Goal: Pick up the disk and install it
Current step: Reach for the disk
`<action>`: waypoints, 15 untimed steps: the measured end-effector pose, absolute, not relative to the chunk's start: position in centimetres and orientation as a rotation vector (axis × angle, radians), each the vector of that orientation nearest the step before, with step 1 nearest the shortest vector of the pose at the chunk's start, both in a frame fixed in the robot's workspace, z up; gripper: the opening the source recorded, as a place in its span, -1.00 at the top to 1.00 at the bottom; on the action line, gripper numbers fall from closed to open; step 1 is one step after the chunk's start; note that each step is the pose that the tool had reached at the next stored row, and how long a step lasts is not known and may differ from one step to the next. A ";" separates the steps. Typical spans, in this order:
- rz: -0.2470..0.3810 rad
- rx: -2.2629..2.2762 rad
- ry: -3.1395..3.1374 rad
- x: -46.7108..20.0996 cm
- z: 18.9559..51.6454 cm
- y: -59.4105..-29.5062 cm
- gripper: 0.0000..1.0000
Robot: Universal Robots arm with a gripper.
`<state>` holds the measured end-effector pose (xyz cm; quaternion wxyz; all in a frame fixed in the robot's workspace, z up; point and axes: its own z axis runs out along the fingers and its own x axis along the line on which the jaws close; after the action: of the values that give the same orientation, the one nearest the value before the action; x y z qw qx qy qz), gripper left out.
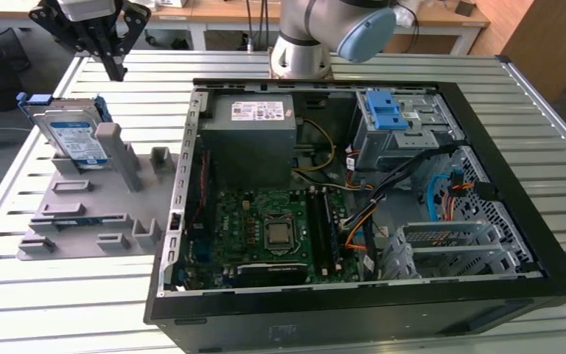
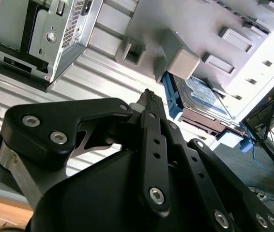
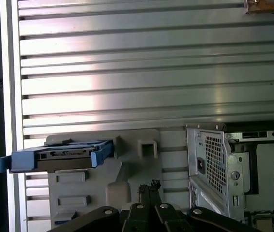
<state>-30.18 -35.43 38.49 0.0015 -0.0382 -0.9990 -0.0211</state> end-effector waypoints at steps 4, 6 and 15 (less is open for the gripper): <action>-0.066 -0.120 -3.136 -30.5 38.5 -35.3 0.79; -0.066 -0.120 -3.136 -30.7 38.5 -35.3 0.79; -0.066 -0.120 -3.136 -31.8 38.4 -34.9 0.79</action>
<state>-31.84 -34.93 38.36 0.0015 -0.0382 -0.9990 -0.0211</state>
